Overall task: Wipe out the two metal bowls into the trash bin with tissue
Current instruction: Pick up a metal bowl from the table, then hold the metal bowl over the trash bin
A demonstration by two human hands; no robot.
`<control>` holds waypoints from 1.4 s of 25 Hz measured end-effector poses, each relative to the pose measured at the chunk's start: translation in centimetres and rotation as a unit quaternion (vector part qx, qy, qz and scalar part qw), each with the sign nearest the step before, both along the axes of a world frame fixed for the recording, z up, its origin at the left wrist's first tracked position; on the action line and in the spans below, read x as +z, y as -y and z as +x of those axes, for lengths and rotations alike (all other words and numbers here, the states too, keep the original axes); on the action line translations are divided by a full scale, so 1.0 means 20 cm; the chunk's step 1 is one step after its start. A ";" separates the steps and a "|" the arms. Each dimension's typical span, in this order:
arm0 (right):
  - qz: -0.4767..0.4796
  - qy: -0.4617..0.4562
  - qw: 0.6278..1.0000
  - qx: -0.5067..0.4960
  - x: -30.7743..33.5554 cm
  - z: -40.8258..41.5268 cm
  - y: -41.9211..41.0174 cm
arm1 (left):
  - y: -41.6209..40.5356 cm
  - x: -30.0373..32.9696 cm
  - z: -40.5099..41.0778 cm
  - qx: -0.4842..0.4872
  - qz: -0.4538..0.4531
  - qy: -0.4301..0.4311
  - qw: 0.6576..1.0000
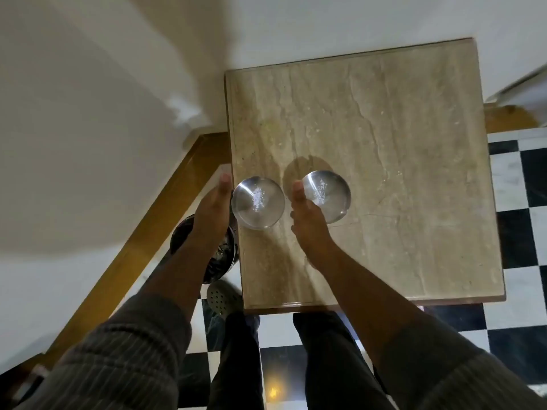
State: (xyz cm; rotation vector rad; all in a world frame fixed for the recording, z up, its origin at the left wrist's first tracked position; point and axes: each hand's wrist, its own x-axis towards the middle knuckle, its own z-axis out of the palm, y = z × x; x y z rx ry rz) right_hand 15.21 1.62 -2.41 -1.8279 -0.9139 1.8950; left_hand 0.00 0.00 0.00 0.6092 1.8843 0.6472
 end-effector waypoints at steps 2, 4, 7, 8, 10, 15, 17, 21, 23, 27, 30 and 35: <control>0.011 0.000 1.000 -0.013 -0.03 -0.05 0.02 | -0.03 -0.08 -0.04 -0.009 -0.022 0.010 1.000; 0.000 0.005 1.000 -0.012 -0.09 -0.08 0.05 | -0.05 -0.16 -0.05 -0.022 -0.040 0.034 0.998; 0.001 0.017 1.000 -0.004 -0.17 -0.14 0.06 | -0.06 -0.27 -0.07 -0.003 -0.056 0.068 0.996; 0.007 0.023 1.000 -0.005 -0.21 -0.16 0.07 | -0.06 -0.31 -0.08 0.003 -0.058 0.081 0.995; 0.018 0.044 0.999 -0.017 -0.27 -0.21 0.10 | -0.04 -0.41 -0.12 0.019 -0.062 0.105 0.992; 0.006 0.104 0.993 -0.054 -0.37 -0.31 0.14 | 0.07 -0.29 -0.16 0.080 -0.053 0.130 0.987; 0.005 0.109 0.993 -0.042 -0.39 -0.34 0.16 | 0.15 -0.27 -0.19 0.095 -0.045 0.135 0.985; 0.026 0.108 0.993 0.046 -0.40 -0.46 0.21 | 0.34 -0.28 -0.33 0.193 -0.051 0.144 0.969; 0.019 0.091 0.991 0.093 -0.41 -0.55 0.25 | 0.41 -0.29 -0.43 0.236 -0.048 0.139 0.961; 0.005 0.061 0.993 0.102 -0.42 -0.58 0.29 | 0.49 -0.27 -0.48 0.251 -0.043 0.141 0.957; -0.058 0.016 0.984 0.166 -0.53 -0.95 0.55 | 0.77 -0.41 -0.85 0.312 -0.051 0.121 0.941; -0.140 -0.037 0.977 0.158 -0.59 -0.90 0.55 | 0.83 -0.54 -0.91 0.297 -0.082 0.157 0.938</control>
